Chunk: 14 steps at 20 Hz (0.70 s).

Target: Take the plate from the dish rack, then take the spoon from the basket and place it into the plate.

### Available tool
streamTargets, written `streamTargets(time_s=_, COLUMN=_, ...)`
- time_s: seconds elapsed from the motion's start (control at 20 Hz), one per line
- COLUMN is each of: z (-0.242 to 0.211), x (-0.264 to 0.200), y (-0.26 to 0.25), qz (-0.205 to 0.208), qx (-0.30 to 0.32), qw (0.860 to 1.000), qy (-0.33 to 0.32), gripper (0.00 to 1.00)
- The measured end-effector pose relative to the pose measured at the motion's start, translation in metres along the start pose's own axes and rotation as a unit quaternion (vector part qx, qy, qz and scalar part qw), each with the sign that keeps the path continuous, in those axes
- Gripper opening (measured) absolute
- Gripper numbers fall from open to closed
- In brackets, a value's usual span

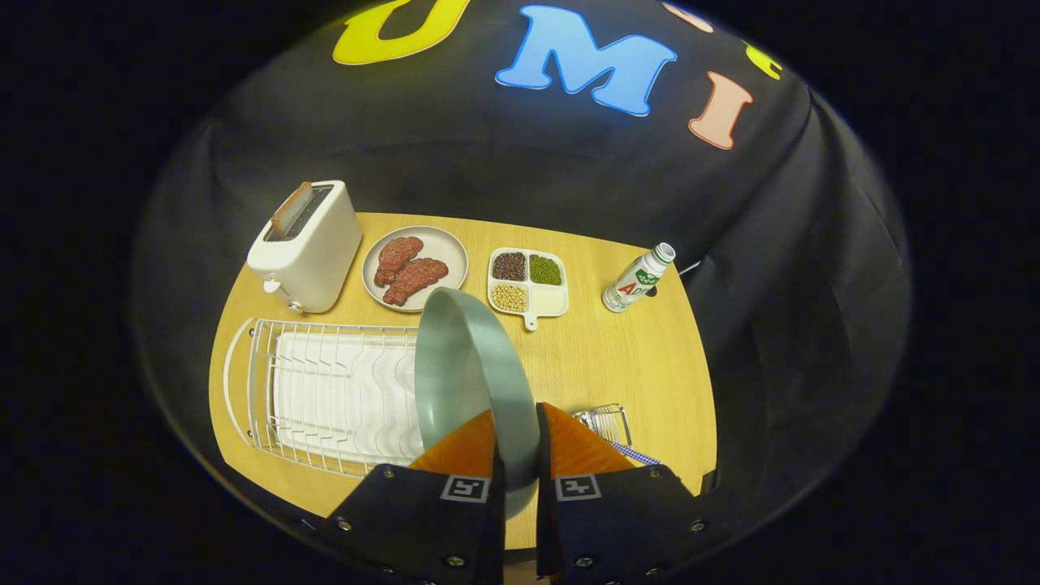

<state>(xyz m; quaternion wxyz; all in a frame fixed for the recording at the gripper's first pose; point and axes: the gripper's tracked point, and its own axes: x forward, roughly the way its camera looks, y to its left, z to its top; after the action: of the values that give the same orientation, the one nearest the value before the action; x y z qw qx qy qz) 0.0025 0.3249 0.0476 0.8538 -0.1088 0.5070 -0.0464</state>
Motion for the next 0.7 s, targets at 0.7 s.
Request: streamTargets(time_s=0.7, z=-0.101, x=-0.019, y=-0.079, qz=0.187, qx=0.075, qw=0.980, qy=0.002, gripper=0.15)
